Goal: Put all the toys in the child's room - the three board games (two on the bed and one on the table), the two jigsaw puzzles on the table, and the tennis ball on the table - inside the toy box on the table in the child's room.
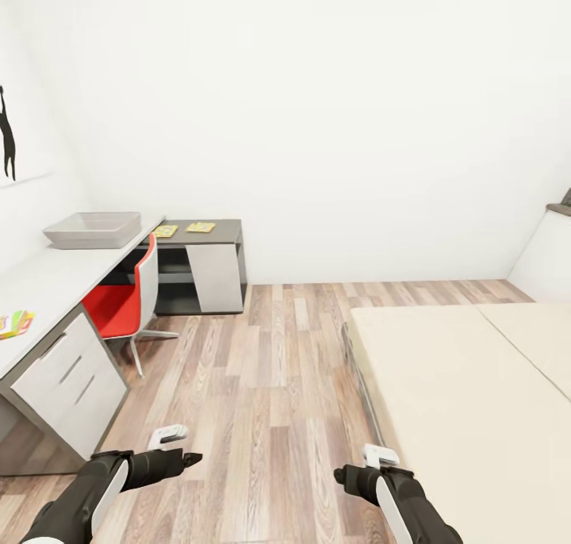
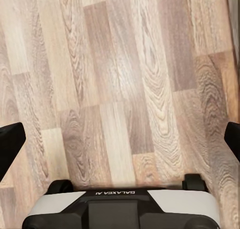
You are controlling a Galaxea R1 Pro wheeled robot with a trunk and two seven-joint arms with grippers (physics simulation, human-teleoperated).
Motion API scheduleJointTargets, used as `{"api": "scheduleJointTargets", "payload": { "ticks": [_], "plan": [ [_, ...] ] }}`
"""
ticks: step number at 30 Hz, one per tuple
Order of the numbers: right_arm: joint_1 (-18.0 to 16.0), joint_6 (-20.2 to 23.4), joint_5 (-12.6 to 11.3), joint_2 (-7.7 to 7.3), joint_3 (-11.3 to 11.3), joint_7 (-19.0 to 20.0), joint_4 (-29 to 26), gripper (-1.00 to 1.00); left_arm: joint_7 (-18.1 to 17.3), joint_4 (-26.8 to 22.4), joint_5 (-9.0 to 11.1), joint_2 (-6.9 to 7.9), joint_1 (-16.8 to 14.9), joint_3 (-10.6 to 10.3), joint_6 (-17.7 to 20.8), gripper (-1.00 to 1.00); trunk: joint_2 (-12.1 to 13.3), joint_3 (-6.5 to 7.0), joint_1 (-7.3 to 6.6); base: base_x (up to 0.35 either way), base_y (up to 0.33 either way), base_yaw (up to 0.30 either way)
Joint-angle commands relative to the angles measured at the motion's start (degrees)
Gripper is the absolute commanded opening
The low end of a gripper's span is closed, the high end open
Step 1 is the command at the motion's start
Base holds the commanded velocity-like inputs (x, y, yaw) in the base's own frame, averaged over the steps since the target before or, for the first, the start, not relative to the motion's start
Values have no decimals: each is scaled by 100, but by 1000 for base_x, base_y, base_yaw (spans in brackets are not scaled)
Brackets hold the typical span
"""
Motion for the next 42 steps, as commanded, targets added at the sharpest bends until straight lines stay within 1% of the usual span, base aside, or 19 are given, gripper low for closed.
{"api": "scheduleJointTargets", "payload": {
  "ticks": [1,13,42],
  "plan": [
    [-4,26,-44,6,-18,-11,-8,100,3,-4,53,0,-4,9,52,100,-13,-13,4,0,-141,0],
    [-4,12,-45,6,-18,-15,-8,100,7,-4,52,0,-4,8,54,100,-13,-13,4,0,-224,0],
    [-4,9,-49,6,-26,-11,-5,100,9,-4,49,-1,-5,8,61,100,-13,-13,4,0,-292,0]
  ]
}}
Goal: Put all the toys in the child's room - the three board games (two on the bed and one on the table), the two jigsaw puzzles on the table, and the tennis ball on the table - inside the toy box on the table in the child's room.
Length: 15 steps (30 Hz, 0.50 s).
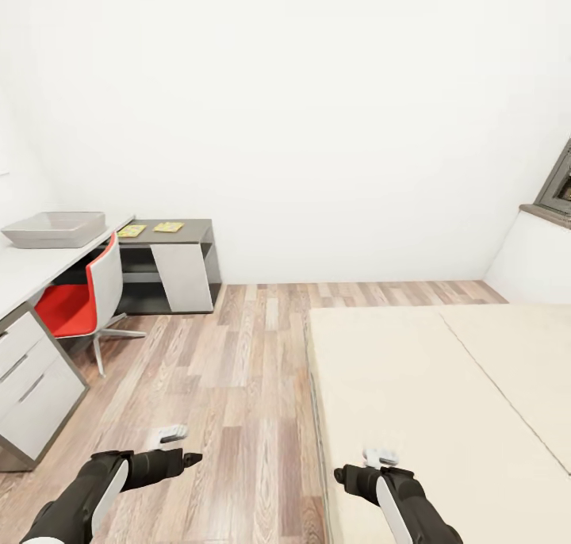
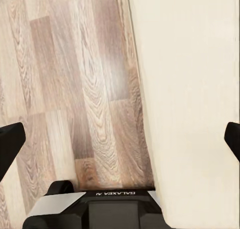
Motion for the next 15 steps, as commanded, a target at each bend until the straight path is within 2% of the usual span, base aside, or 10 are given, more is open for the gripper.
{"api": "scheduleJointTargets", "payload": {
  "ticks": [1,7,15],
  "plan": [
    [-4,25,-45,5,-16,-11,-7,100,0,-5,50,-1,-4,11,52,100,-13,-13,4,0,-295,0],
    [-4,25,-45,5,-15,-10,-9,100,-2,-5,50,0,-4,11,47,100,-13,-8,4,0,-261,-56],
    [-4,25,-45,5,-15,-12,-9,100,-3,-5,53,0,-3,11,44,100,-13,-4,4,0,-80,-46]
  ]
}}
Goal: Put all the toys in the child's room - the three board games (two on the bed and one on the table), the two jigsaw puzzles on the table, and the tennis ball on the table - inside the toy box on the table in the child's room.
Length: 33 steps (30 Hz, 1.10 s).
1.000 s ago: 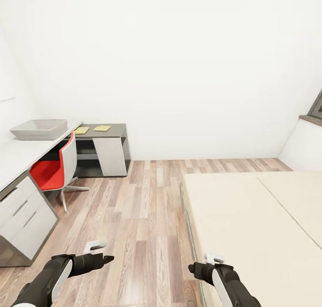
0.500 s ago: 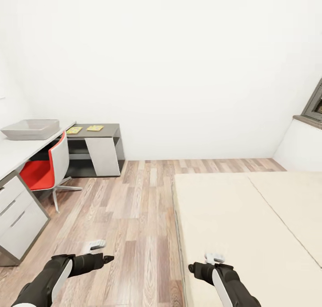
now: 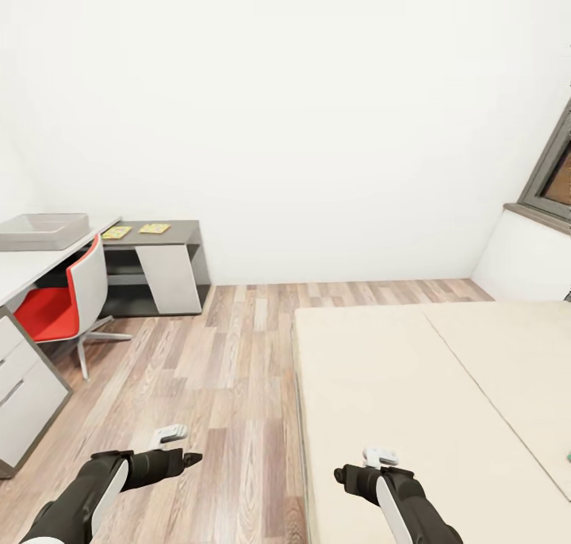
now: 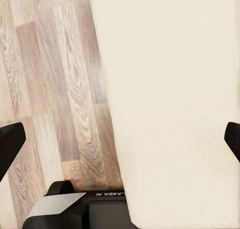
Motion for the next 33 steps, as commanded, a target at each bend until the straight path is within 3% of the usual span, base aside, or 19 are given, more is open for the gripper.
{"api": "scheduleJointTargets", "payload": {
  "ticks": [1,33],
  "plan": [
    [-4,27,-44,5,-18,-12,-8,100,3,-4,54,0,-2,9,51,100,-12,-12,4,0,-26,-15],
    [-4,27,-44,5,-12,-10,-7,100,2,-4,52,2,-3,9,51,100,-12,-11,4,0,-11,-2]
  ]
}}
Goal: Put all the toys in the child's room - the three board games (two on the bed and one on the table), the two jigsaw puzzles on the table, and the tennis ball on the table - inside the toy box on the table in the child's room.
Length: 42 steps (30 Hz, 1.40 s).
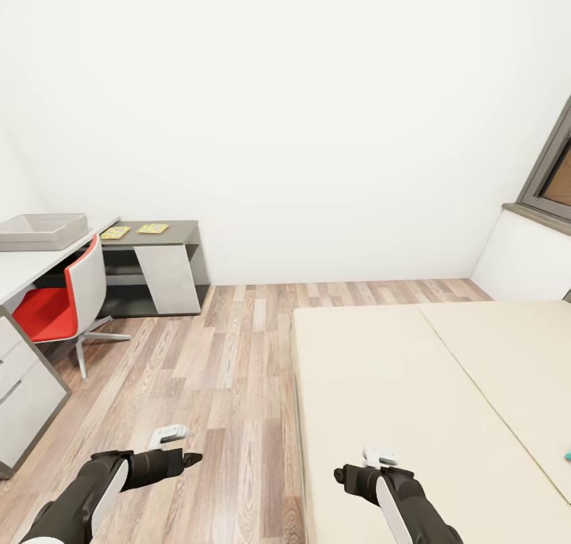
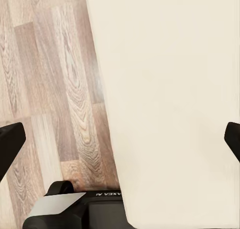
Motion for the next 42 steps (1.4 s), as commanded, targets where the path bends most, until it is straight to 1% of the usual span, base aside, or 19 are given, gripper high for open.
{"api": "scheduleJointTargets", "payload": {
  "ticks": [1,12,35,42],
  "plan": [
    [-4,27,-44,5,-19,-11,-8,100,2,-4,54,0,-4,9,52,100,-12,-12,3,0,-102,0],
    [-4,27,-44,5,-16,-11,-9,100,2,-4,54,0,-3,9,52,100,-12,-12,3,0,-194,0],
    [-4,27,-44,5,-16,-10,-10,100,2,-4,56,-1,-6,9,57,100,-12,-12,3,0,-287,0],
    [-4,27,-43,5,-16,-10,-10,100,2,-4,61,-2,-5,9,53,100,-12,-12,3,0,-115,0]
  ]
}}
